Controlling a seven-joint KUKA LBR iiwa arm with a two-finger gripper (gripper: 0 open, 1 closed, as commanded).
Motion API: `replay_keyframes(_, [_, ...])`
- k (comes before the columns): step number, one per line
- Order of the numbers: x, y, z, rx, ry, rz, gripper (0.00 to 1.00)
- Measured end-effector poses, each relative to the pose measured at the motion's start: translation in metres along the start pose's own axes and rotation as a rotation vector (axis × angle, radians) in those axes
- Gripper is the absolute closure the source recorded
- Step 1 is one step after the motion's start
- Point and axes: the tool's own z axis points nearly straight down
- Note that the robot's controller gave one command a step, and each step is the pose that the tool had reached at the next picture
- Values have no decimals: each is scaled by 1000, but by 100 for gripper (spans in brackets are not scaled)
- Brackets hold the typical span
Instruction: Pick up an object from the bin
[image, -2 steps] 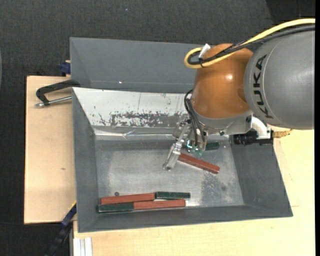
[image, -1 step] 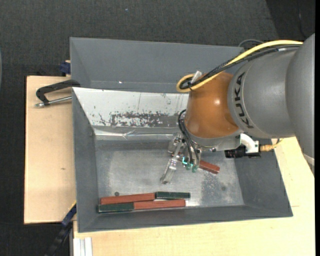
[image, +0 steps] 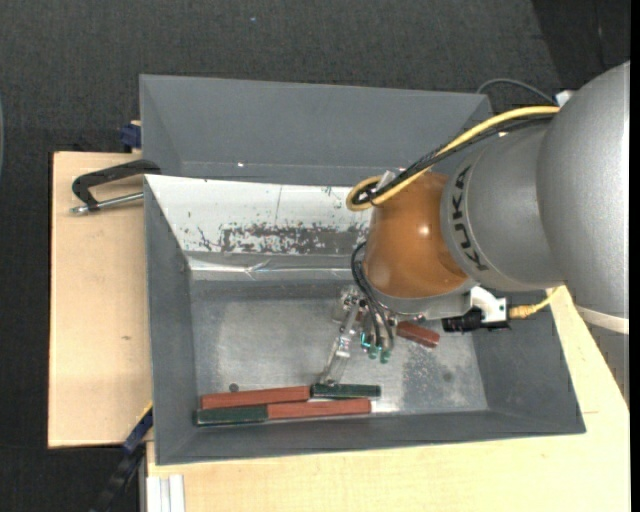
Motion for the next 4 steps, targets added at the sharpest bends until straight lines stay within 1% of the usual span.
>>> replay_keyframes(1, [-8, 2, -40, -1, -3, -54, 0])
replay_keyframes(2, [-36, -28, -72, -6, -14, -137, 0])
replay_keyframes(3, [-53, -49, -75, -1, -14, -173, 0])
replay_keyframes(4, [-63, -53, -27, -5, -16, -199, 0])
